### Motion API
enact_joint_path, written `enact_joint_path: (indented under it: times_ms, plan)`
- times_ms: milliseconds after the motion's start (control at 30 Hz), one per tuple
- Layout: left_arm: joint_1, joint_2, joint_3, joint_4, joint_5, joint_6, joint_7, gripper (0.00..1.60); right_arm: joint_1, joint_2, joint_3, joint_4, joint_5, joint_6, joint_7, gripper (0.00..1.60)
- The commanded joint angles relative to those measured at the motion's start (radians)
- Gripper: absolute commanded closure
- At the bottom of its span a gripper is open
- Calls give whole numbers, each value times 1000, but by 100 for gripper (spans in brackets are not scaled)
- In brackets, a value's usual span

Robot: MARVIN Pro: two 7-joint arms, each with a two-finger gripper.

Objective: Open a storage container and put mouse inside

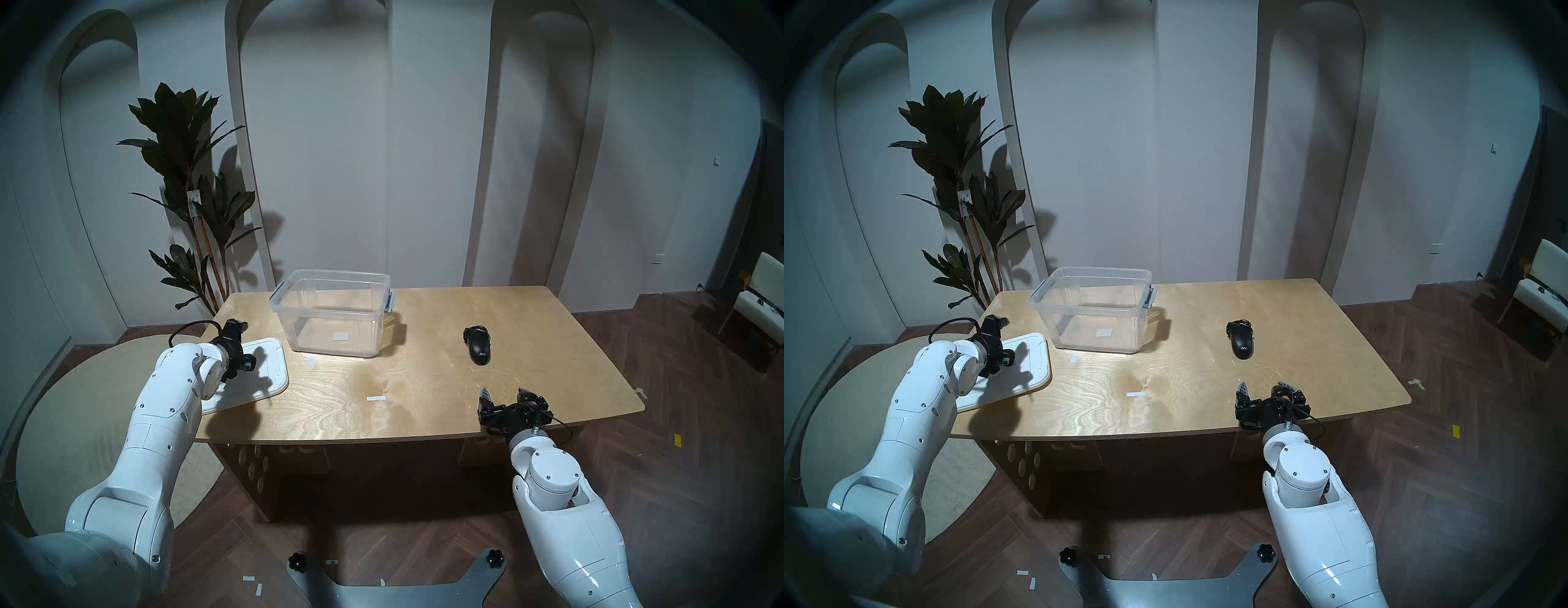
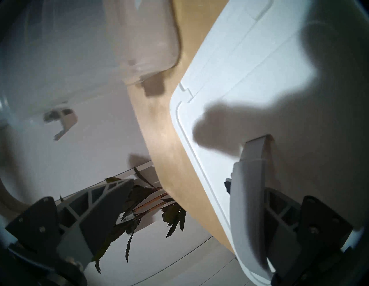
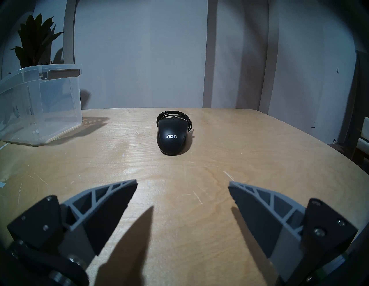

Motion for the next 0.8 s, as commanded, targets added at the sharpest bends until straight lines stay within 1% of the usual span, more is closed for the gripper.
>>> enact_joint_path:
  times_ms: [0, 33, 67, 100, 133, 200, 267, 300, 333, 400, 433, 467, 500, 533, 633, 667, 700, 733, 767]
  plan:
    - [-15, 63, 17, -69, 33, -38, -48, 0, 6, 0, 0, -23, 1, -10, 1, 0]
    - [-12, 68, 17, -82, 29, -52, -62, 0, 6, 0, 0, -23, 1, -10, 0, 0]
    - [-6, 89, 39, -103, 44, -89, -74, 0, 6, 0, -1, -23, 1, -10, 0, 0]
    - [-2, 99, 47, -119, 51, -103, -93, 0, 6, 0, -1, -23, 2, -10, 0, 0]
    - [-5, 106, 53, -129, 51, -123, -133, 0, 6, 1, -1, -22, 2, -10, -1, 0]
    - [5, 114, 46, -159, 42, -141, -146, 0, 6, 1, -2, -23, 2, -10, -1, 0]
    - [9, 127, 52, -185, 59, -144, -187, 0, 6, 2, -2, -23, 3, -10, -2, 0]
    - [12, 129, 48, -196, 55, -150, -205, 0, 6, 2, -2, -23, 3, -10, -2, 0]
    - [16, 127, 32, -206, 26, -172, -243, 0, 6, 2, -3, -23, 4, -10, -2, 0]
    - [35, 132, 18, -229, -13, -219, -275, 0, 6, 3, -3, -23, 4, -10, -3, 0]
    - [47, 132, 10, -245, -24, -227, -295, 0, 6, 3, -4, -23, 4, -10, -3, 0]
    - [58, 125, -4, -256, -36, -219, -312, 0, 6, 3, -4, -23, 5, -10, -3, 0]
    - [68, 118, -22, -272, -62, -226, -343, 0, 6, 4, -4, -23, 5, -10, -3, 0]
    - [68, 115, -28, -265, -83, -241, -351, 0, 6, 4, -4, -23, 5, -10, -4, 0]
    - [74, 108, -54, -269, -144, -249, -418, 0, 6, 5, -5, -23, 6, -10, -4, 0]
    - [57, 116, -43, -246, -157, -273, -444, 0, 6, 5, -5, -23, 7, -10, -5, 0]
    - [52, 129, -28, -241, -156, -284, -466, 0, 6, 6, -6, -23, 7, -11, -5, 0]
    - [47, 135, -16, -233, -138, -272, -473, 0, 6, 6, -6, -24, 7, -11, -5, 0]
    - [34, 137, -6, -226, -122, -271, -515, 0, 6, 6, -6, -24, 7, -11, -5, 0]
